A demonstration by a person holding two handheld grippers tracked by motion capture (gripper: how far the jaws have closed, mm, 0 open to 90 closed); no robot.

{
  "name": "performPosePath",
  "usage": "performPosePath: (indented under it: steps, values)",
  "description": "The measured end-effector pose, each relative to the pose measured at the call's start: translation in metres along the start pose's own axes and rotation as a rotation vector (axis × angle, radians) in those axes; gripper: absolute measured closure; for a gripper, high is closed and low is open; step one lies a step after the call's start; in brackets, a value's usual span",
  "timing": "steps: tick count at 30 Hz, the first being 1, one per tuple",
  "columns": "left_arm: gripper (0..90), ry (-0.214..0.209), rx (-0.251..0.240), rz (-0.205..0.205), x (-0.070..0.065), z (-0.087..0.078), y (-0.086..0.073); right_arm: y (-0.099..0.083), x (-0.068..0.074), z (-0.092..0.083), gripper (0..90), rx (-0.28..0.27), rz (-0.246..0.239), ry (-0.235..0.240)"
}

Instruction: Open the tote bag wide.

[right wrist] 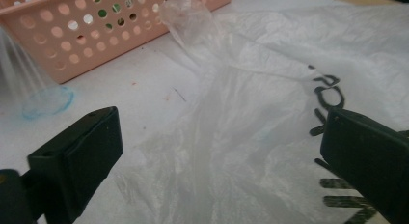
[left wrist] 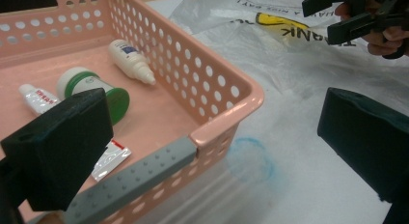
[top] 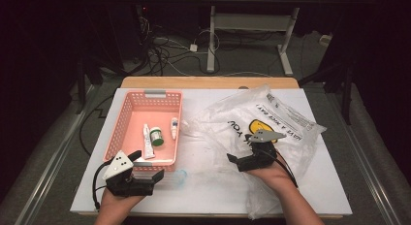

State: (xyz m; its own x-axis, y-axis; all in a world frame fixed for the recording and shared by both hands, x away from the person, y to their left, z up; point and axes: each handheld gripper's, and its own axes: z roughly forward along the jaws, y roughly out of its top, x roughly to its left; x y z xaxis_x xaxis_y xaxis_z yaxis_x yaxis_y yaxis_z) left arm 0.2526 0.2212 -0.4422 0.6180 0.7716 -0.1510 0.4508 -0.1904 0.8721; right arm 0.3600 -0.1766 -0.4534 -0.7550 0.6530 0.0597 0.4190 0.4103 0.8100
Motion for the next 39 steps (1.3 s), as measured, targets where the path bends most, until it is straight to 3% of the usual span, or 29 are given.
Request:
performPosePath:
  steps: [4,7,9,13,20,27,33,39]
  values:
    - [0.0,0.008,0.009,-0.021,0.001,-0.007,-0.002,-0.004,0.001,0.010,13.3,0.086,0.016,0.043]
    - [0.0,-0.009,0.002,-0.035,0.003,-0.009,-0.005,-0.008,0.003,0.017,21.1,0.155,0.008,0.029]
    - [0.0,-0.025,0.008,-0.026,0.003,-0.007,-0.007,-0.012,0.002,0.020,27.5,0.172,0.010,0.026]
    - [0.0,-0.020,0.010,-0.023,0.002,-0.005,-0.008,-0.016,0.001,0.024,45.8,0.220,-0.044,0.028]
    - [0.0,-0.017,-0.007,-0.036,0.002,-0.009,-0.008,-0.018,-0.002,0.022,68.4,0.211,-0.045,0.022]
    - [0.0,-0.020,-0.009,-0.045,0.002,-0.011,-0.008,-0.020,-0.009,0.019,69.8,0.188,0.002,0.050]
    - [0.0,-0.022,-0.004,-0.049,0.002,-0.010,-0.009,-0.019,-0.011,0.018,69.8,0.174,0.016,0.032]
    - [0.0,-0.018,-0.003,-0.044,0.001,-0.010,-0.008,-0.017,-0.011,0.013,90.0,0.154,0.003,0.017]
